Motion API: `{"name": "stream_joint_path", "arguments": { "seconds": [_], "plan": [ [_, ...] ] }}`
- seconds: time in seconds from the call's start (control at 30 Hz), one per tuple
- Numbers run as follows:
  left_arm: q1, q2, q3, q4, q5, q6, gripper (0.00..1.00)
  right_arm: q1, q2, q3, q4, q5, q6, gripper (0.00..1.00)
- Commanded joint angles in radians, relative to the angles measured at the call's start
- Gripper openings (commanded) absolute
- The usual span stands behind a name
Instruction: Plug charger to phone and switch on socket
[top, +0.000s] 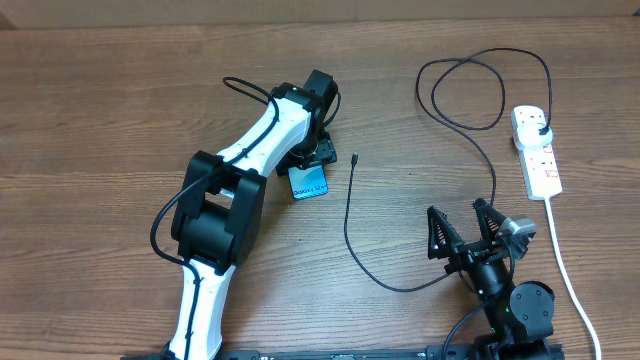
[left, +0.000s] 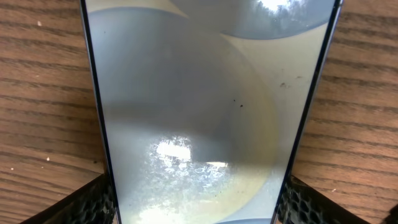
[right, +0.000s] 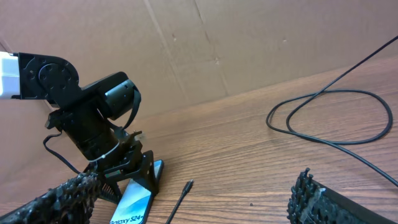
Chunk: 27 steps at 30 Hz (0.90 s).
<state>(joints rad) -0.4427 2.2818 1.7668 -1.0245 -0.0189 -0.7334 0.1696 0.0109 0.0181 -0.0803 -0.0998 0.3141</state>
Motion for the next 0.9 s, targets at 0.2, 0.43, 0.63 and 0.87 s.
{"name": "stream_joint_path", "arguments": {
  "seconds": [0.2,0.43,0.63,0.87],
  "plan": [
    [0.011,0.053,-0.052,0.0,0.013,-0.003,0.52,-0.007,-0.008,-0.01,0.004,0.002,0.003,1.0],
    [0.011,0.052,-0.049,-0.01,0.016,-0.002,0.41,-0.007,-0.008,-0.01,0.004,0.002,0.003,1.0],
    [0.011,0.052,-0.048,-0.015,0.016,0.005,0.24,-0.007,-0.008,-0.01,0.004,0.002,0.003,1.0],
    [0.011,0.052,-0.037,-0.035,0.016,0.005,0.04,-0.007,-0.008,-0.01,0.004,0.002,0.003,1.0]
  ]
}}
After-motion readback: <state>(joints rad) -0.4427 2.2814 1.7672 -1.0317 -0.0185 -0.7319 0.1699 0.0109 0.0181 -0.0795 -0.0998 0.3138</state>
